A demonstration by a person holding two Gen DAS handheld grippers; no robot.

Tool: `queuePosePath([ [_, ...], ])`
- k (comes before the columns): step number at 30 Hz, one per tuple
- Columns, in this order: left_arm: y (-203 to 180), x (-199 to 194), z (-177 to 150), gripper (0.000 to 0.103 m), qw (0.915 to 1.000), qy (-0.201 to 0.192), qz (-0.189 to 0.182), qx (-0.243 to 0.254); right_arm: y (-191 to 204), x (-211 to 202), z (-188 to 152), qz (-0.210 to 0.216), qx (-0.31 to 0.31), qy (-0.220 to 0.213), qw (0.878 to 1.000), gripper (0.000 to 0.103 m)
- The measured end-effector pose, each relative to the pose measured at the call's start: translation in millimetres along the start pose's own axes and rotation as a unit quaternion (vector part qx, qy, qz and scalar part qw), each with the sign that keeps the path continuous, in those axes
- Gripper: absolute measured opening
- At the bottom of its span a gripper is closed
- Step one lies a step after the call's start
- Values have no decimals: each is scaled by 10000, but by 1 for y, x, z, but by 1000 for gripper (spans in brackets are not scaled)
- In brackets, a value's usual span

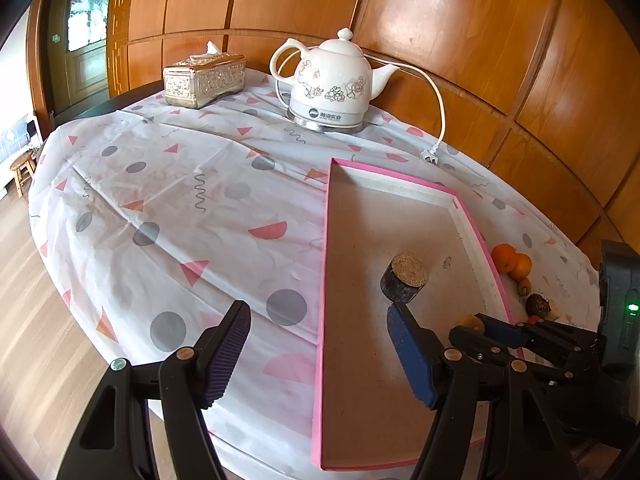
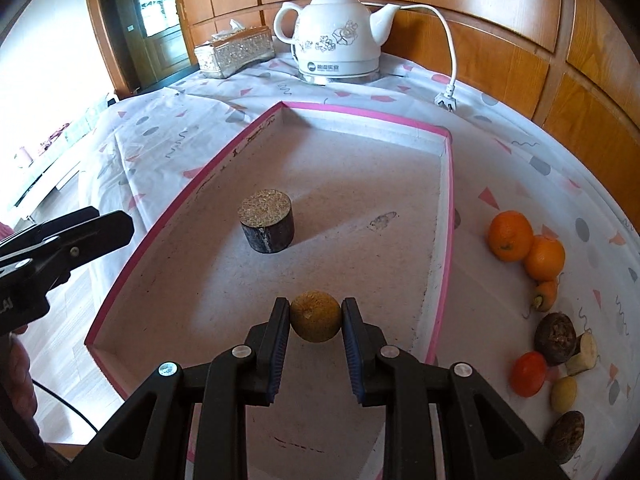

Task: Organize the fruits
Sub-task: 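Carry the yellow fruit into the pink tray and open the right tool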

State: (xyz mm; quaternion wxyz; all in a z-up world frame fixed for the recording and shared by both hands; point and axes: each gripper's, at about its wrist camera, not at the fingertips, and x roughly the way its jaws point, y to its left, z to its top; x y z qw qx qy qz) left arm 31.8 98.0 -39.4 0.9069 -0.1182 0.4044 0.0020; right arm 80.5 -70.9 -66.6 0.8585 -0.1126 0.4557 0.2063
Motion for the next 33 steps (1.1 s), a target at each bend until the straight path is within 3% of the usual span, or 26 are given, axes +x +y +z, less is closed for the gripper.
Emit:
queuePosePath([
  [10,-5,-2,-1,71,10000,-1,3,70,-2,-5,-3,-12,252,-121,9996,32],
  [18,-10,-2,-3,72,9999,19,-8,120,-6,-34,-9,-30,485,-507,9975,35],
  [24,-14,-4,-2,72,9998,-2,-63,163,-20,-56,-22,-420,705,-807,9934,36],
  [33,-26,-8,-2,72,9993,-55,-125,353,-64,-76,-60,-919,1468,-878,9810,36],
])
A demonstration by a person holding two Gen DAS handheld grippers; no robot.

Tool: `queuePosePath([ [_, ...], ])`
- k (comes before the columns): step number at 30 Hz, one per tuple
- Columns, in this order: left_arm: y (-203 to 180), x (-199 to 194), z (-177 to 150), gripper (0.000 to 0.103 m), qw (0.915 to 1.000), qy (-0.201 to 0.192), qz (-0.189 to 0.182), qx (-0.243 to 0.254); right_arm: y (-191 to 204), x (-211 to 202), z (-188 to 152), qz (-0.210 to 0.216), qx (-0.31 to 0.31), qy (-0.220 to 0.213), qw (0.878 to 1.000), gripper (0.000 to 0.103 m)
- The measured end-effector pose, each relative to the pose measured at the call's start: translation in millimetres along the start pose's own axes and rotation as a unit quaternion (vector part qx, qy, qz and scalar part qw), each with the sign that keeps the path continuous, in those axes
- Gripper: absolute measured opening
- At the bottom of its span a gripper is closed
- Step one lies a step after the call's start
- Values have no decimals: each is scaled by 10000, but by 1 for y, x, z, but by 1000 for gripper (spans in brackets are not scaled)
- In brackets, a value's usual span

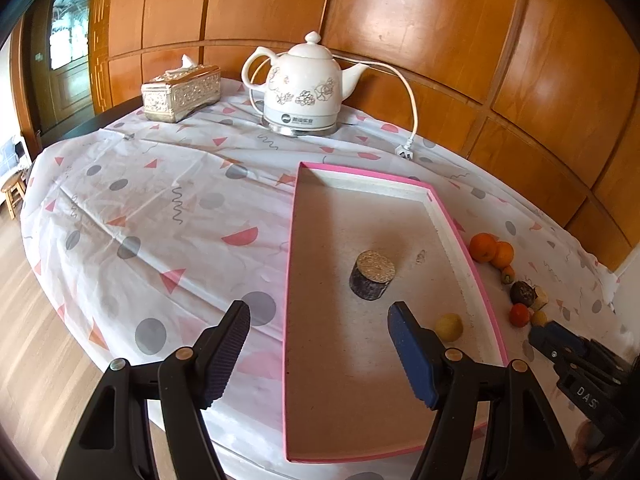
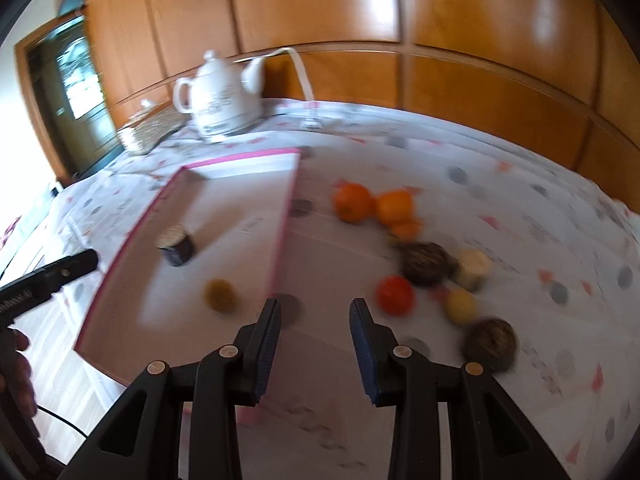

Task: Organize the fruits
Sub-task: 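Carry the yellow fruit into the pink tray and open the right tool, then move the left tool toward the mandarin orange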

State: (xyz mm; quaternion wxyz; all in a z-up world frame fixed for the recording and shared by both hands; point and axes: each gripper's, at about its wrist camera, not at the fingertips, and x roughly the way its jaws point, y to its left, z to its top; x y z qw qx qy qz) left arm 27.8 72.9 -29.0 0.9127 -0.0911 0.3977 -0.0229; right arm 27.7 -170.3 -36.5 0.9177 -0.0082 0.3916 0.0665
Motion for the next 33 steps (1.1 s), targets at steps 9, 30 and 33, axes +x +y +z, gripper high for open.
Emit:
queuePosePath([
  [9,-15,-1,6,72,9996,20,-160,244,-55,-14,-21,-607,523,-15,9968,36],
  [30,-96,18,22,71,9854,182,-881,1447,-130,-32,-57,-1526,1353,27,9790,36],
  [33,-107,22,28,66,9818,186,-1027,1589,-134,-32,-58,-1575,1392,12,9777,36],
])
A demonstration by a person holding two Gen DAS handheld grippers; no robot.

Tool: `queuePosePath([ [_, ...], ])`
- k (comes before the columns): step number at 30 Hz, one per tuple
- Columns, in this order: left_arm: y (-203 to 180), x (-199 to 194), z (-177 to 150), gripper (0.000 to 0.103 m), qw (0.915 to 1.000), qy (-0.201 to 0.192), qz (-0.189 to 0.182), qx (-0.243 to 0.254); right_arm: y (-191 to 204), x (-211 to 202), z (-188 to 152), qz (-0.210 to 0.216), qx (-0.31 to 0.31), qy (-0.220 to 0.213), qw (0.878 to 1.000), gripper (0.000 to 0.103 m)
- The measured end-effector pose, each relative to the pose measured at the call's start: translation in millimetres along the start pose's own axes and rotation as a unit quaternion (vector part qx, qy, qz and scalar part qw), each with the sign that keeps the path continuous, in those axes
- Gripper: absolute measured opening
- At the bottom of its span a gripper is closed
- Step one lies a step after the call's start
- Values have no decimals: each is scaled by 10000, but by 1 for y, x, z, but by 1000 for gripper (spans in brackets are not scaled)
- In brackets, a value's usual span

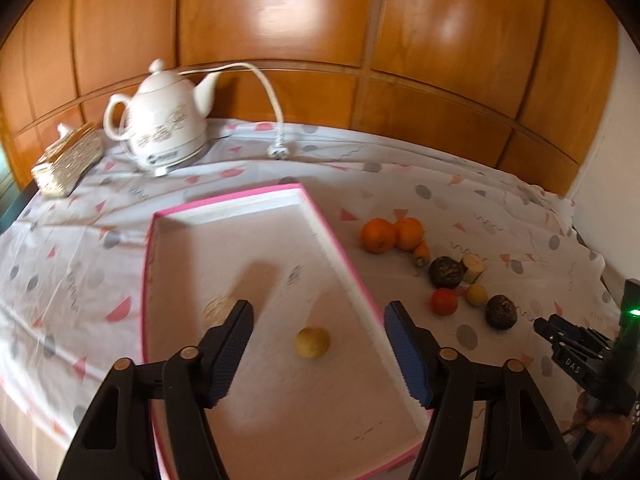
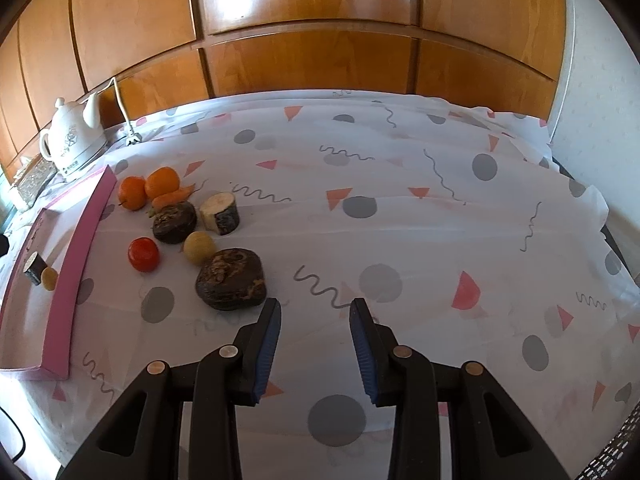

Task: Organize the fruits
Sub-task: 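Move the left tool toward the mandarin orange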

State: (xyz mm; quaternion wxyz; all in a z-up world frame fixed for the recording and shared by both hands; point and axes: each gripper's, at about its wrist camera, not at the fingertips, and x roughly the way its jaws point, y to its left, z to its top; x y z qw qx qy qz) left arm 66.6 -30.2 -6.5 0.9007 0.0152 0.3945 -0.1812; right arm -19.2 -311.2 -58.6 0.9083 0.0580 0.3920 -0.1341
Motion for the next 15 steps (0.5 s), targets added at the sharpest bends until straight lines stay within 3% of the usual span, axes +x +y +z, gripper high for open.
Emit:
queuePosePath([
  [15,-47,63,37,56,9954,386,-338,809,-22,8,0,-161,253,23,9995,37],
])
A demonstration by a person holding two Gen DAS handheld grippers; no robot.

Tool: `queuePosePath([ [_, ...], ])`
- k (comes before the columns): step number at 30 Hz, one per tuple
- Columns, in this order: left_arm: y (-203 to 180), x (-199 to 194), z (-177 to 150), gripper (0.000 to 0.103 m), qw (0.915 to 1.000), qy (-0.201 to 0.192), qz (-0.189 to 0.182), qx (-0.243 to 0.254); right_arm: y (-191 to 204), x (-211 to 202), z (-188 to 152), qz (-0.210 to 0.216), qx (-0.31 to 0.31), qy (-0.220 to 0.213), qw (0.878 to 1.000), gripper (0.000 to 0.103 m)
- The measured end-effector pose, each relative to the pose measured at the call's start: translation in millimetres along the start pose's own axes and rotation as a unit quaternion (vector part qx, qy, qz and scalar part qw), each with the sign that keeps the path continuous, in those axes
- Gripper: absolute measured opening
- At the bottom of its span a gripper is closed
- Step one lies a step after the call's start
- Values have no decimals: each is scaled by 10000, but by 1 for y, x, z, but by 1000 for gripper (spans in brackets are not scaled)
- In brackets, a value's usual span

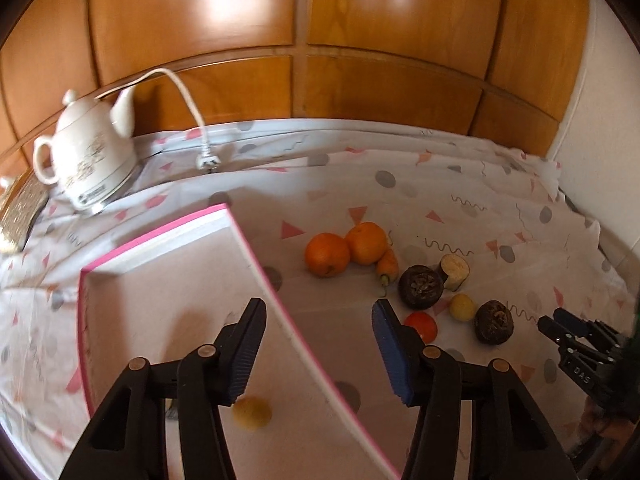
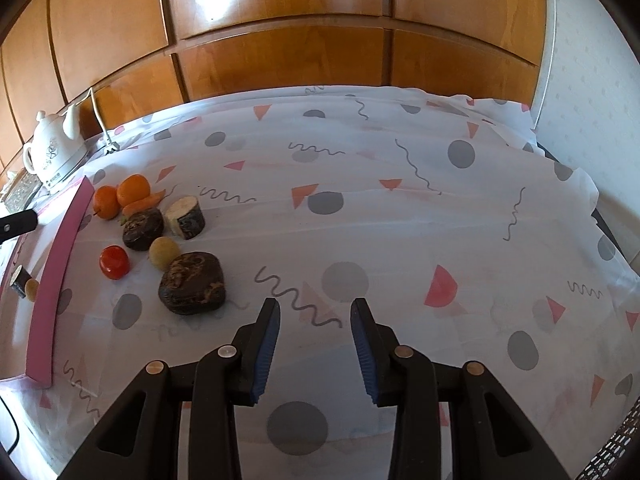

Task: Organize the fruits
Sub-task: 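Move the left tool toward the mandarin orange, then grasp the mandarin orange with the left tool and lift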

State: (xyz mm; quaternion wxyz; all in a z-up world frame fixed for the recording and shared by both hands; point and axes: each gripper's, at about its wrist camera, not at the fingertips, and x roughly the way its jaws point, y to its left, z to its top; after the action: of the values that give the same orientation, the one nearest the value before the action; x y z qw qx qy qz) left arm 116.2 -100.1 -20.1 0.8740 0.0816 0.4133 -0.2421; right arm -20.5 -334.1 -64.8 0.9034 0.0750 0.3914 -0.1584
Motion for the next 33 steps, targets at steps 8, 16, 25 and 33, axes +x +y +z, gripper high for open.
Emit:
queuePosePath([
  [8,-13,35,18,56,9991,205,100,350,-13,6,-1,-21,168,59,9998,37],
  [16,-19,72,30,56,9967,518,212,585,-17,7,-1,25,242,53,9997,38],
  [25,-13,107,36,41,9959,808,207,361,-28,8,-2,-156,378,-14,9992,38],
  [33,-2,77,33,39,9988,485,-51,-79,-33,12,-4,-191,488,21,9986,38],
])
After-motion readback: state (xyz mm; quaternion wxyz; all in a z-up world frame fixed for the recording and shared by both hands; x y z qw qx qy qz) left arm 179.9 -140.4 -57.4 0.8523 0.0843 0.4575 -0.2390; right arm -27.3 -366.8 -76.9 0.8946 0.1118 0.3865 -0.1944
